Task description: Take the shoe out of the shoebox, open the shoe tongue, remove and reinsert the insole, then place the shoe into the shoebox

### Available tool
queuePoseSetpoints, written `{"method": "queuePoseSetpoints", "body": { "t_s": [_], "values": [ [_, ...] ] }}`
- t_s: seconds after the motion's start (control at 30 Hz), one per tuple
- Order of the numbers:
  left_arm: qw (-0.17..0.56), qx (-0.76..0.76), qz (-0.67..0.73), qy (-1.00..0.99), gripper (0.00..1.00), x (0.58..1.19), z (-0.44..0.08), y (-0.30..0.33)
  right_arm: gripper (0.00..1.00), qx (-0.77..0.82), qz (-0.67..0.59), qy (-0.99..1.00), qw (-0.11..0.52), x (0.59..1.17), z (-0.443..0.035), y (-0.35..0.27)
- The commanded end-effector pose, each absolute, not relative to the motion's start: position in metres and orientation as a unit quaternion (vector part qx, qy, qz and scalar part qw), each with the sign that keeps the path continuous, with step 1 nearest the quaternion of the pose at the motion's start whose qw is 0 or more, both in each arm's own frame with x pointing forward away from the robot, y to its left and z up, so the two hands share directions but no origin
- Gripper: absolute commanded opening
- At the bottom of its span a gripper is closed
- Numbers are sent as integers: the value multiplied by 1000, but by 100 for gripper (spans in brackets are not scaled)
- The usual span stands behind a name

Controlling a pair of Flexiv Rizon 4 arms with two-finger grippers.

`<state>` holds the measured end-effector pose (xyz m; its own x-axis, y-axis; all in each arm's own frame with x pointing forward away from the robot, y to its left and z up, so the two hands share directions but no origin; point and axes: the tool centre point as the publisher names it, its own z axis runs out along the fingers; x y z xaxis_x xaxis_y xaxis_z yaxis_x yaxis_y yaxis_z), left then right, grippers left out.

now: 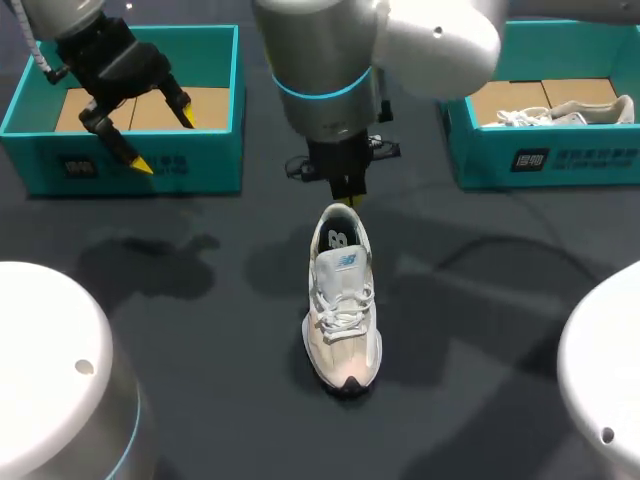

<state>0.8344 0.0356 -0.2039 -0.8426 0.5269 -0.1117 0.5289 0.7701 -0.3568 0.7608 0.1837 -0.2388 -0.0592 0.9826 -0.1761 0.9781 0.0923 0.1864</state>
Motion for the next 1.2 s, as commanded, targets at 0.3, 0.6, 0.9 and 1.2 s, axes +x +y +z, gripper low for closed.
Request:
{"method": "queuePoseSetpoints", "body": {
  "t_s": [0.3, 0.6, 0.9, 1.2],
  "values": [
    [2, 281, -189, 941, 100, 835, -204, 36, 0, 668, -43, 717, 194, 760, -262, 198],
    [2, 281, -189, 941, 100, 835, -204, 36, 0, 673, 16, 719, 175, 751, -274, 192],
    [2, 281, -189, 941, 100, 835, -204, 36, 0, 672, 16, 720, 171, 757, -284, 192],
    [2, 281, -189, 941, 100, 835, -204, 36, 0, 660, 24, 735, 155, 772, -313, 199]
  ]
}}
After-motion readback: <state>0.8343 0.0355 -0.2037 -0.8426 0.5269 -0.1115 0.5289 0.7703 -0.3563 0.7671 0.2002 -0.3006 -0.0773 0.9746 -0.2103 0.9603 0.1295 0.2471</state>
